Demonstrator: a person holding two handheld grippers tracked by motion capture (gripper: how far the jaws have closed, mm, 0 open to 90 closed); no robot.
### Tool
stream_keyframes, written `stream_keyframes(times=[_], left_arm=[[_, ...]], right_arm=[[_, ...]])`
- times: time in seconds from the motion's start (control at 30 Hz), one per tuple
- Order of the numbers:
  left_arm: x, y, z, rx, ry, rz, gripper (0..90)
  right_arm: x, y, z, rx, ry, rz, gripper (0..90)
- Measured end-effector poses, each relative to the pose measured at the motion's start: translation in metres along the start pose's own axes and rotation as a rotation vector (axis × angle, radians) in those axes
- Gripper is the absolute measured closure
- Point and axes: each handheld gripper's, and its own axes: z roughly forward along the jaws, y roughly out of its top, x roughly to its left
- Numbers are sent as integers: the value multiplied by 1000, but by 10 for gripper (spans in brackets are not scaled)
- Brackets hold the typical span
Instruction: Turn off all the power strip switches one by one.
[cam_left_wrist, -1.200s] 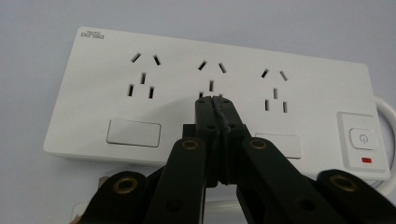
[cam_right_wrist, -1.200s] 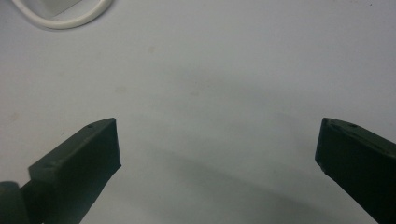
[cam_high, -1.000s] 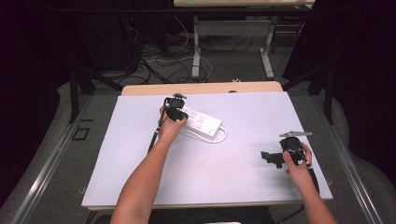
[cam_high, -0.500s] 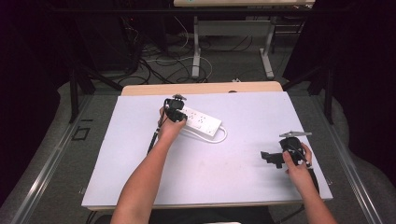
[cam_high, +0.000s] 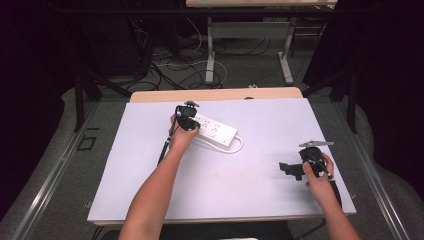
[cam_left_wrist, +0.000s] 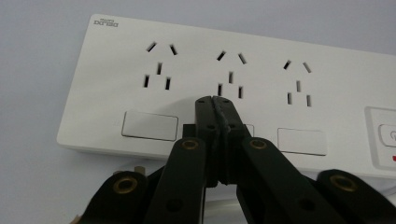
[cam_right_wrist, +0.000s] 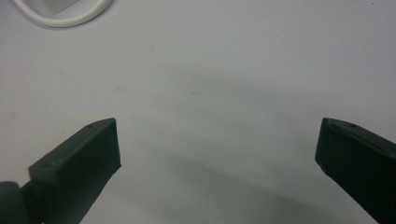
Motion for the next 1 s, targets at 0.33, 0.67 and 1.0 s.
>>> stream_keyframes(times=[0.33, 0.67, 1.0], left_arm=[[2, 0, 0, -1, -2, -9, 900], [3, -2, 3, -2, 6, -4, 900], [2, -2, 3, 0, 10, 7, 900]], right_arm=[[0, 0, 0, 1, 0, -1, 0], [0, 0, 0, -3, 0, -3, 0], [0, 0, 1, -4, 2, -3, 0]])
